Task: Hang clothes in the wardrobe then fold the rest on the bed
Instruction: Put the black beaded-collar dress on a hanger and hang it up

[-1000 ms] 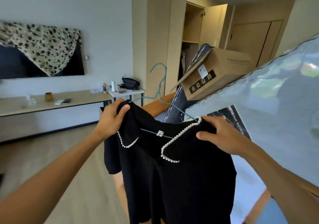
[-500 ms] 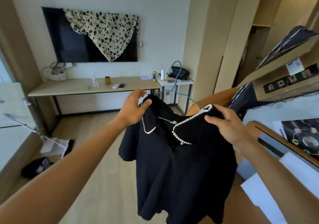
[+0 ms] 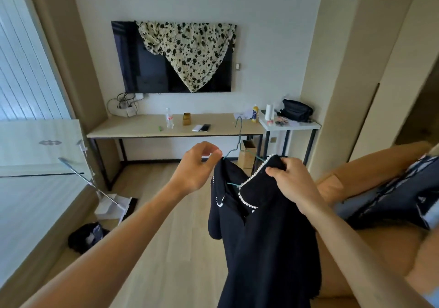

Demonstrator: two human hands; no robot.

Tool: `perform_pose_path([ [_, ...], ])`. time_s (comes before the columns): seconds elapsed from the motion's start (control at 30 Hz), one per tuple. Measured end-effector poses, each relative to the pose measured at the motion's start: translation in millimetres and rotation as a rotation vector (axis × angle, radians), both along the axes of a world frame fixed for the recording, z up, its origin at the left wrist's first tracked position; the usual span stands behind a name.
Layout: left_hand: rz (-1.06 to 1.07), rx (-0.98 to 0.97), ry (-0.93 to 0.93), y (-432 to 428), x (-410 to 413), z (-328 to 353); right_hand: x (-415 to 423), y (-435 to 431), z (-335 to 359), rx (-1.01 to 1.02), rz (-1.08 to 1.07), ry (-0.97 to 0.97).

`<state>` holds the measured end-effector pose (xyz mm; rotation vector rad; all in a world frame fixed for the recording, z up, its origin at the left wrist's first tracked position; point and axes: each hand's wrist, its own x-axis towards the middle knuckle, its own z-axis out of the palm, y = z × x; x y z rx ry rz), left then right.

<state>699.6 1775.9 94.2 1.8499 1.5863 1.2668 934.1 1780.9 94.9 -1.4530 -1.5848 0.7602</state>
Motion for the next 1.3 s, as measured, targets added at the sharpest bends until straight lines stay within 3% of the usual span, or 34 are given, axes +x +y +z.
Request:
perform_pose_path([
  [0.23,0.008,-0.060,-0.077,116.4,-42.0,-16.3,-39.1,124.8,-9.4,-0.025,-0.046,-0.033],
  [0.6,-0.181,-0.067,-0.084,360.1,-97.9,-18.1,-123.5,323.7,-28.9,-0.026,-0.295,0.142],
  [0.97,-0.390,-0.099,-0.152,557.6,-68.7,-23.8,-118.6,508.5,-20.9,-0.036,-0.513,0.415],
  [1.3,-0.549,-0.108,-0.255,747.6,10.4,-29.5,-50.9,706.0,-25.7,0.013,-0.631,0.486],
])
